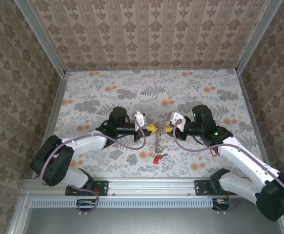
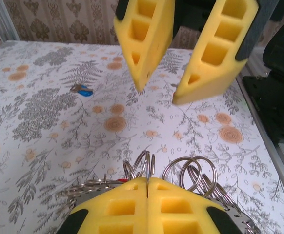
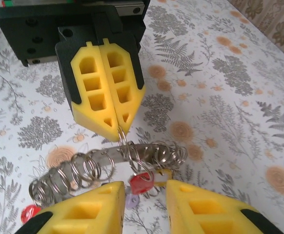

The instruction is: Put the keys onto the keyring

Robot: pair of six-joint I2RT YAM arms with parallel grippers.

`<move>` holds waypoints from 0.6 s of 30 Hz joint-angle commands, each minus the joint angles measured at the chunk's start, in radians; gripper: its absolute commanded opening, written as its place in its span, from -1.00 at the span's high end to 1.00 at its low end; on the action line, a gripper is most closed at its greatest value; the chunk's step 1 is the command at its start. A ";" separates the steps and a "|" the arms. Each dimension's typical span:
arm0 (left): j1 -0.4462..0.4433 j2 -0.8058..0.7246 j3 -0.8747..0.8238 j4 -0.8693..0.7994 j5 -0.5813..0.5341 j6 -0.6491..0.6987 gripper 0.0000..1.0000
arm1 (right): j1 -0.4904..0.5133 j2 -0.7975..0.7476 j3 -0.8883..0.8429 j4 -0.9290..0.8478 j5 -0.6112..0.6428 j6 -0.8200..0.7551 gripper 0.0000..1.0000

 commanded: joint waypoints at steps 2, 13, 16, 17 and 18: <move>-0.006 -0.044 0.056 -0.103 -0.022 0.062 1.00 | 0.010 0.002 0.043 -0.066 0.012 -0.061 0.42; -0.010 -0.042 0.065 -0.080 -0.009 0.028 1.00 | 0.089 0.109 0.098 -0.048 0.015 -0.135 0.48; -0.011 -0.042 0.063 -0.074 -0.011 0.017 1.00 | 0.099 0.132 0.107 -0.055 0.002 -0.154 0.45; -0.012 -0.041 0.062 -0.073 -0.012 0.015 1.00 | 0.101 0.138 0.109 -0.059 0.004 -0.164 0.43; -0.012 -0.043 0.063 -0.076 -0.010 0.015 1.00 | 0.103 0.146 0.111 -0.060 0.011 -0.174 0.44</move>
